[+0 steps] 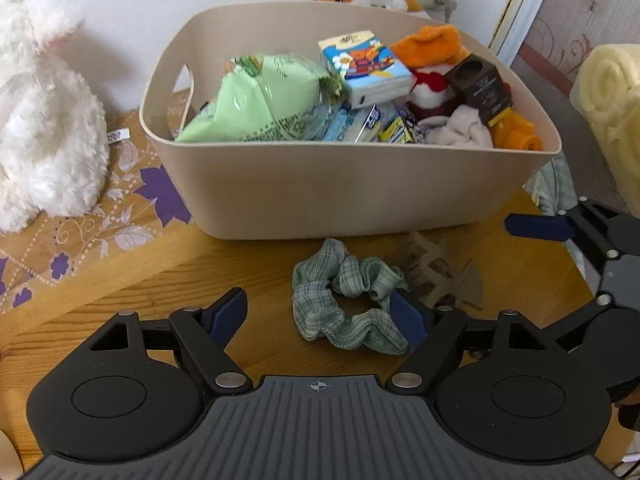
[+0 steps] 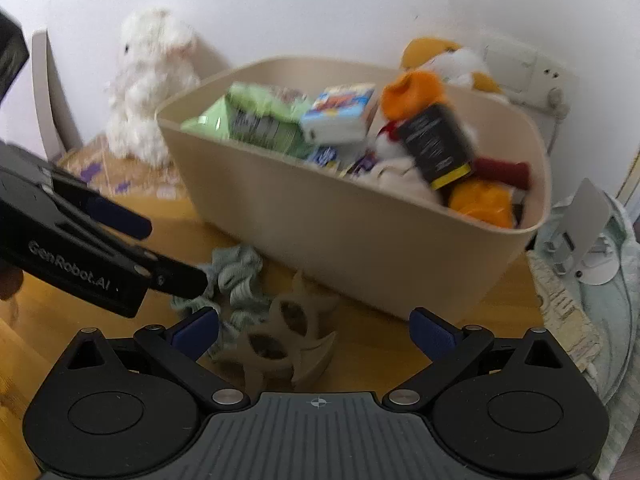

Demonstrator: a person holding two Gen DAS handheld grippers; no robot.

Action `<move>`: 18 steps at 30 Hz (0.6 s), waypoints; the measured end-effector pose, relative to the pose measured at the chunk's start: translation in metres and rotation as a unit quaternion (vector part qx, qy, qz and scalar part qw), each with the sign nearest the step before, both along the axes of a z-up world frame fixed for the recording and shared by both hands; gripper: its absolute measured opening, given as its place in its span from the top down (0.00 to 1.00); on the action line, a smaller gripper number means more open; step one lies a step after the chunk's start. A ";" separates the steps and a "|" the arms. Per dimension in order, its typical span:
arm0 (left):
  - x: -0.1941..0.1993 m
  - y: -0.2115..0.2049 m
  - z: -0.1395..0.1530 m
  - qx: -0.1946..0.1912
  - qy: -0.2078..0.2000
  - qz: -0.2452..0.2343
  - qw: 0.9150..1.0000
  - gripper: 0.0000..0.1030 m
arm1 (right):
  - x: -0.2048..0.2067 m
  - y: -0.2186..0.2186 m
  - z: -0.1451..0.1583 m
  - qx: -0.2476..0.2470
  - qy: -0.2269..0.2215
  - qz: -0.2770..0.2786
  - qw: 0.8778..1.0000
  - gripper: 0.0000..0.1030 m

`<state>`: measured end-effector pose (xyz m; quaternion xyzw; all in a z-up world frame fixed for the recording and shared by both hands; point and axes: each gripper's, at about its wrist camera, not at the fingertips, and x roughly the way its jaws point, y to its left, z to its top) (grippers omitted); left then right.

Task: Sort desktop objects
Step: 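Grasp the green plaid scrunchie with the left tool while the right tool grasps the brown antler toy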

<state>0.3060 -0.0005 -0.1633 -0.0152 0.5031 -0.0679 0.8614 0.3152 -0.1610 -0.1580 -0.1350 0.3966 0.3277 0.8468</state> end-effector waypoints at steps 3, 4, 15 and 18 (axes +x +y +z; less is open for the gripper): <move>0.002 -0.001 -0.005 0.000 0.008 -0.002 1.000 0.23 | 0.002 0.006 -0.010 -0.016 0.007 0.004 1.000 0.00; 0.003 -0.002 -0.007 0.000 0.011 -0.004 1.000 0.23 | 0.003 0.007 -0.013 -0.020 0.008 0.004 1.000 0.00; 0.015 -0.018 -0.020 -0.017 0.020 -0.013 1.000 0.23 | 0.014 -0.004 -0.021 -0.041 0.010 -0.010 0.999 0.00; 0.019 -0.022 -0.027 -0.020 0.030 -0.018 0.999 0.23 | 0.016 -0.008 -0.021 -0.041 0.010 -0.006 0.999 0.00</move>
